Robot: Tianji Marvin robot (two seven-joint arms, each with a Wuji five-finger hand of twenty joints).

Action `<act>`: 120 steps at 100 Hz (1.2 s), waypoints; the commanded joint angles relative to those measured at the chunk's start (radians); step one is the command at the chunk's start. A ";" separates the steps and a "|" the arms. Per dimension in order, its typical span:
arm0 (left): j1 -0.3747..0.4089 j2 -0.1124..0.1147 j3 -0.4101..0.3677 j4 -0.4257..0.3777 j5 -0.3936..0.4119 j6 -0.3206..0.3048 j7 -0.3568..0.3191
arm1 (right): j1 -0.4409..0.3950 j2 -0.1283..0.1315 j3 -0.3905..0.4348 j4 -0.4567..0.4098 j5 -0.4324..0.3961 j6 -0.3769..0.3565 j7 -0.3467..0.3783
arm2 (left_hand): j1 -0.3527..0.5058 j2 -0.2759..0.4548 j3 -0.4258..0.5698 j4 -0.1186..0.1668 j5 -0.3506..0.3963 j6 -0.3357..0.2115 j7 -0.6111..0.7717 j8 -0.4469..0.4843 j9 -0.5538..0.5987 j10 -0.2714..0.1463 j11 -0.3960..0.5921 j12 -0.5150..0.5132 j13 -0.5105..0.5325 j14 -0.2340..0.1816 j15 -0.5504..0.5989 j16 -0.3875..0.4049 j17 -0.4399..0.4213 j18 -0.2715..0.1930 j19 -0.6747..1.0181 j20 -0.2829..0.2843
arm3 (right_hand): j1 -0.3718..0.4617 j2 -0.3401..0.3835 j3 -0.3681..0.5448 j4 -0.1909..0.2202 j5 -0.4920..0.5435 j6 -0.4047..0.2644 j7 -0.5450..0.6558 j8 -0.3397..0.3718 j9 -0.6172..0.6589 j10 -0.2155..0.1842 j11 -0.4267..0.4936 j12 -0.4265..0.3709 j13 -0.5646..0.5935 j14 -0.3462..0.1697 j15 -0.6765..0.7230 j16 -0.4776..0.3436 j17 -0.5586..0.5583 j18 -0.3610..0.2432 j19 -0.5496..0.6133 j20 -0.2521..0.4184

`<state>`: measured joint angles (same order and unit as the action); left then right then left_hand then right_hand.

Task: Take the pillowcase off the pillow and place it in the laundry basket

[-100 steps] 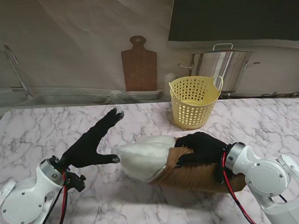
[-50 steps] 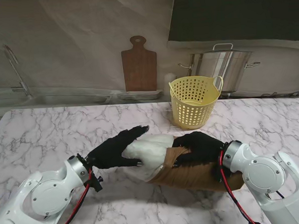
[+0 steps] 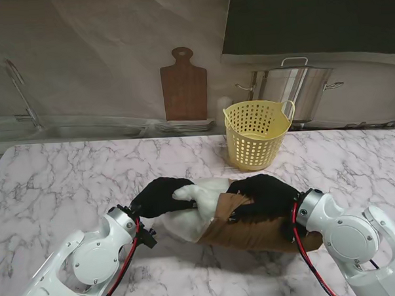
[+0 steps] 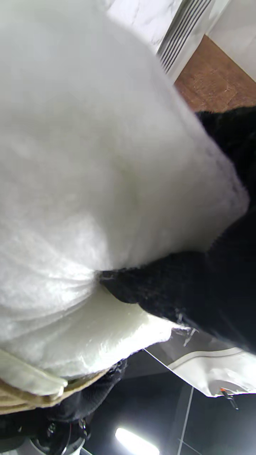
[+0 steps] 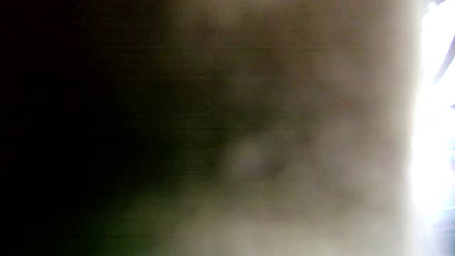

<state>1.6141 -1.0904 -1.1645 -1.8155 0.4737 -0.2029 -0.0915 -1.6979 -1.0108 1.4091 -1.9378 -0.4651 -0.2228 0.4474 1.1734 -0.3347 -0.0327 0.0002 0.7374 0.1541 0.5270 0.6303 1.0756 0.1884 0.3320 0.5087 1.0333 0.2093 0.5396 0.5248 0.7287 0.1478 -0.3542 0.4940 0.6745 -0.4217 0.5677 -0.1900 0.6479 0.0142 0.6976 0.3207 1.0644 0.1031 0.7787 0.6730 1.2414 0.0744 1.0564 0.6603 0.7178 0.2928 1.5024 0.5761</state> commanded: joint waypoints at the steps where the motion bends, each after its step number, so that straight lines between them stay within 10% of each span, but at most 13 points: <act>1: 0.002 0.006 -0.008 -0.015 0.007 0.018 -0.036 | -0.032 -0.011 0.013 -0.013 -0.029 -0.014 -0.030 | 0.116 0.028 0.074 0.018 0.079 0.011 0.102 0.049 0.070 0.008 0.068 0.026 0.068 -0.029 0.080 0.043 0.029 -0.045 1.698 0.012 | -0.048 0.129 0.020 0.089 -0.026 -0.081 -0.153 0.086 -0.089 -0.085 -0.092 -0.053 -0.051 -0.047 -0.204 -0.027 -0.087 0.012 -0.070 0.039; 9: 0.001 0.009 -0.015 -0.028 0.007 0.046 -0.056 | -0.067 -0.019 0.037 -0.026 -0.082 -0.042 -0.080 | 0.116 0.018 0.082 0.022 0.083 0.021 0.106 0.054 0.076 0.018 0.080 0.026 0.078 -0.025 0.090 0.048 0.042 -0.048 1.705 0.012 | -0.120 0.135 -0.012 0.127 -0.056 -0.087 -0.272 0.181 -0.236 -0.072 -0.216 -0.127 -0.221 -0.027 -0.447 -0.067 -0.233 0.033 -0.206 0.026; 35: -0.008 0.008 -0.004 -0.039 0.013 0.154 -0.069 | -0.220 -0.043 0.145 -0.108 -0.210 -0.122 -0.229 | 0.113 -0.008 0.105 0.033 0.096 0.048 0.114 0.067 0.091 0.039 0.103 0.023 0.096 -0.012 0.116 0.057 0.065 -0.044 1.727 0.012 | -0.298 0.025 -0.090 0.115 -0.210 0.006 -0.420 0.135 -0.571 0.001 -0.402 -0.308 -0.588 0.050 -0.846 -0.271 -0.505 0.079 -0.526 -0.028; 42: -0.010 0.007 0.002 -0.042 0.008 0.180 -0.070 | -0.263 -0.047 0.178 -0.136 -0.263 -0.141 -0.256 | 0.108 -0.019 0.120 0.034 0.100 0.055 0.115 0.072 0.093 0.047 0.115 0.021 0.099 -0.008 0.130 0.058 0.071 -0.042 1.736 0.009 | -0.283 -0.036 -0.047 0.113 -0.213 -0.013 -0.395 0.162 -0.494 -0.035 -0.310 -0.264 -0.478 0.029 -0.775 -0.232 -0.446 0.089 -0.501 0.003; 51: -0.009 0.008 0.002 -0.053 0.002 0.211 -0.083 | -0.307 -0.053 0.204 -0.161 -0.313 -0.158 -0.291 | 0.109 -0.025 0.127 0.036 0.103 0.060 0.116 0.075 0.095 0.052 0.120 0.021 0.101 -0.004 0.136 0.058 0.072 -0.041 1.739 0.009 | -0.029 -0.052 0.015 0.142 -0.089 -0.128 -0.249 0.265 -0.247 -0.129 -0.147 -0.138 -0.253 -0.032 -0.607 -0.117 -0.322 0.083 -0.412 0.047; 61: -0.001 0.011 -0.005 -0.071 0.000 0.229 -0.100 | -0.336 -0.054 0.221 -0.177 -0.315 -0.162 -0.292 | 0.102 -0.031 0.143 0.038 0.104 0.063 0.113 0.077 0.093 0.056 0.129 0.022 0.098 -0.003 0.148 0.059 0.072 -0.039 1.747 0.007 | 0.143 -0.071 0.220 0.041 0.014 -0.225 0.132 0.092 0.022 -0.158 -0.075 0.050 -0.047 -0.051 -0.384 0.005 -0.191 0.040 -0.276 0.054; 88: 0.034 0.015 -0.064 -0.111 0.030 0.244 -0.110 | -0.388 -0.059 0.309 -0.213 -0.317 -0.172 -0.285 | 0.100 -0.037 0.153 0.039 0.108 0.063 0.111 0.079 0.093 0.060 0.131 0.022 0.096 0.002 0.154 0.057 0.070 -0.038 1.749 0.004 | 0.155 -0.011 0.333 0.027 0.195 -0.245 0.186 0.185 0.057 -0.105 0.041 0.231 0.017 -0.050 -0.083 0.094 -0.129 0.027 -0.166 0.048; 120: 0.045 0.013 -0.091 -0.109 0.063 0.251 -0.097 | -0.438 -0.044 0.395 -0.235 -0.111 -0.210 -0.148 | 0.096 -0.044 0.167 0.040 0.108 0.061 0.111 0.088 0.094 0.061 0.133 0.027 0.095 0.005 0.162 0.057 0.068 -0.042 1.753 0.002 | 0.155 0.007 0.355 0.024 0.228 -0.252 0.167 0.281 0.065 -0.099 0.048 0.279 0.018 -0.041 -0.019 0.093 -0.124 0.034 -0.153 0.043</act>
<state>1.6641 -1.0825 -1.2542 -1.9423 0.5196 0.0318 -0.1901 -2.1313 -1.0722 1.8012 -2.1741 -0.5786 -0.4213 0.2766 1.1358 -0.4120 -0.0267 -0.0222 0.8012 0.1877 0.5984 0.6917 1.1272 0.1945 0.4225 0.5102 1.0981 0.2021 0.6783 0.5653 0.7810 0.1416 -0.3539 0.4940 0.7071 -0.5056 0.7549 -0.2144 0.7704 -0.1242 0.7729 0.5210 1.0408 0.0384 0.6738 0.8779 1.1783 0.0740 0.9289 0.6963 0.5960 0.3347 1.3232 0.6218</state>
